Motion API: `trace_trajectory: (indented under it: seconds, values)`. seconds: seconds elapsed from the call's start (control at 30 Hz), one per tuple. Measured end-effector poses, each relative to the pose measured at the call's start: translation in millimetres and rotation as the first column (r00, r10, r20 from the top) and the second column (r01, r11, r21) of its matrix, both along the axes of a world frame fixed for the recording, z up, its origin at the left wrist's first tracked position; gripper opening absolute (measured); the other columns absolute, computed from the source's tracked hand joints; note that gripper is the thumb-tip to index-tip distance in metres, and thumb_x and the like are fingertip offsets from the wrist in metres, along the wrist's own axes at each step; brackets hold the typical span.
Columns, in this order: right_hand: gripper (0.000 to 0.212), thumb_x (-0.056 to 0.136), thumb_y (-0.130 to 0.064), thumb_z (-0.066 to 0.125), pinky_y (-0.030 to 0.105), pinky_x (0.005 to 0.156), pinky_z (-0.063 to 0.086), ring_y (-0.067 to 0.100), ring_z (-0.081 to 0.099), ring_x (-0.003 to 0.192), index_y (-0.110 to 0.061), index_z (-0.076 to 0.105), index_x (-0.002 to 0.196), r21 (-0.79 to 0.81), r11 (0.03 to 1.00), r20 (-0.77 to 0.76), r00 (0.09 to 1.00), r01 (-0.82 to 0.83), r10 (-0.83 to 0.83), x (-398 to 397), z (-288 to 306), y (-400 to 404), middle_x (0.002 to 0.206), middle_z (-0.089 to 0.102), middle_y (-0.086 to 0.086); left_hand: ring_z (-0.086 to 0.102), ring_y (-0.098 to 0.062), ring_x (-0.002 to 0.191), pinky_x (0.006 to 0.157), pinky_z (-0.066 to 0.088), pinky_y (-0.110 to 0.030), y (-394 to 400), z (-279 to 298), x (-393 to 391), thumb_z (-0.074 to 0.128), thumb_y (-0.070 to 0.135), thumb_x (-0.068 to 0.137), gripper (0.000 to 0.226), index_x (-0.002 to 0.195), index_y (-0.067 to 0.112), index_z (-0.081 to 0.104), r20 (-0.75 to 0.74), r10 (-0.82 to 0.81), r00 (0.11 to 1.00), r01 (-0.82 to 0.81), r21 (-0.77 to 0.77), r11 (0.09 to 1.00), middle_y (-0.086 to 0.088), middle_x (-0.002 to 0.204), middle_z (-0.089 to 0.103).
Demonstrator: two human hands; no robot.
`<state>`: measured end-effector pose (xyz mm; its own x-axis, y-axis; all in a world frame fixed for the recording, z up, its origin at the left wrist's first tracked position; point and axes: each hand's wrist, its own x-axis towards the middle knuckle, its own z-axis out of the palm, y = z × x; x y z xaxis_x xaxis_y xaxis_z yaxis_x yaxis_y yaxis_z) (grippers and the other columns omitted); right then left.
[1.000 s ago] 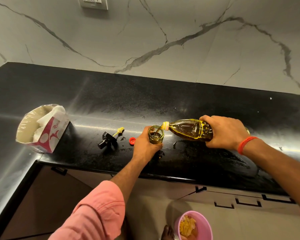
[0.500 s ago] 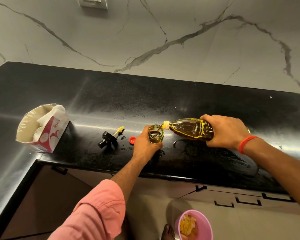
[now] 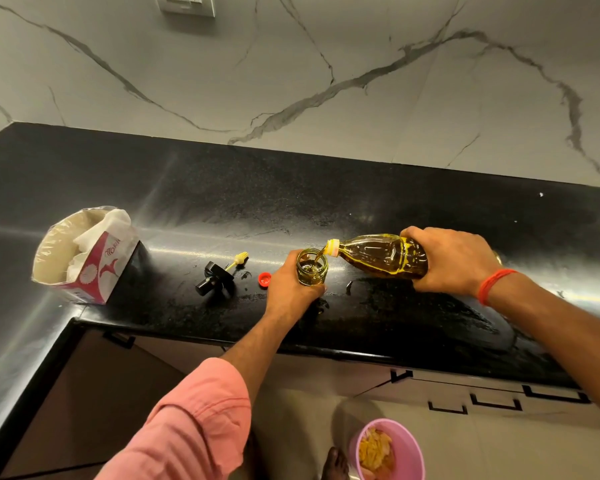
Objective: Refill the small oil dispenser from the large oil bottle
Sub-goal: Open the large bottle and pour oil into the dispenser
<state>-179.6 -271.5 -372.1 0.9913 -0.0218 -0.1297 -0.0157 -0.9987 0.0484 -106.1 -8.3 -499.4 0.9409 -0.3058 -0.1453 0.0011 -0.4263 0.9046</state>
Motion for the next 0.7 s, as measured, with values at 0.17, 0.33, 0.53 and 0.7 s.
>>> trace_trajectory:
  seconds: [0.17, 0.33, 0.53, 0.7]
  values:
    - [0.073, 0.069, -0.054, 0.081, 0.031, 0.071, 0.052, 0.013, 0.062, 0.096, -0.038, 0.045, 0.131, -0.007, 1.0, 0.002, 1.0, 0.002, -0.002, -0.5, 2.3, 1.6, 0.107, 0.063, -0.012, 0.057, 0.015, 0.089, 0.07, 0.044, -0.005, 0.5, -1.2, -0.5, 0.087, 0.013, 0.075, 0.061, 0.118, 0.037, 0.051, 0.002, 0.002, 1.0, -0.001, -0.013, 1.0, 0.021, 0.098, 0.063]
    - [0.074, 0.069, -0.054, 0.082, 0.032, 0.073, 0.054, 0.013, 0.061, 0.097, -0.037, 0.045, 0.131, -0.006, 1.0, -0.001, 1.0, 0.006, -0.006, -0.5, 5.4, 3.7, 0.108, 0.063, -0.011, 0.057, 0.014, 0.09, 0.072, 0.043, -0.006, 0.8, -0.9, -0.6, 0.087, 0.013, 0.075, 0.062, 0.12, 0.036, 0.052, -0.002, -0.003, 1.0, 0.003, -0.019, 1.0, 0.02, 0.099, 0.064]
    - [0.075, 0.069, -0.054, 0.082, 0.032, 0.073, 0.054, 0.013, 0.061, 0.098, -0.038, 0.045, 0.132, -0.011, 1.0, 0.002, 1.0, 0.006, -0.006, -1.9, 8.7, 4.1, 0.108, 0.063, -0.011, 0.058, 0.013, 0.09, 0.072, 0.043, -0.007, 0.5, -1.1, -0.3, 0.087, 0.013, 0.075, 0.062, 0.118, 0.039, 0.05, -0.015, -0.003, 1.0, 0.002, -0.028, 1.0, 0.02, 0.099, 0.064]
    - [0.073, 0.069, -0.053, 0.083, 0.031, 0.073, 0.051, 0.012, 0.06, 0.095, -0.037, 0.046, 0.131, -0.002, 1.0, 0.004, 1.0, 0.009, -0.009, -1.6, 10.2, 4.2, 0.107, 0.063, -0.011, 0.058, 0.015, 0.088, 0.071, 0.044, -0.007, 0.6, -1.2, -0.1, 0.087, 0.013, 0.075, 0.062, 0.118, 0.039, 0.05, -0.012, -0.004, 1.0, 0.003, -0.03, 1.0, 0.021, 0.098, 0.064]
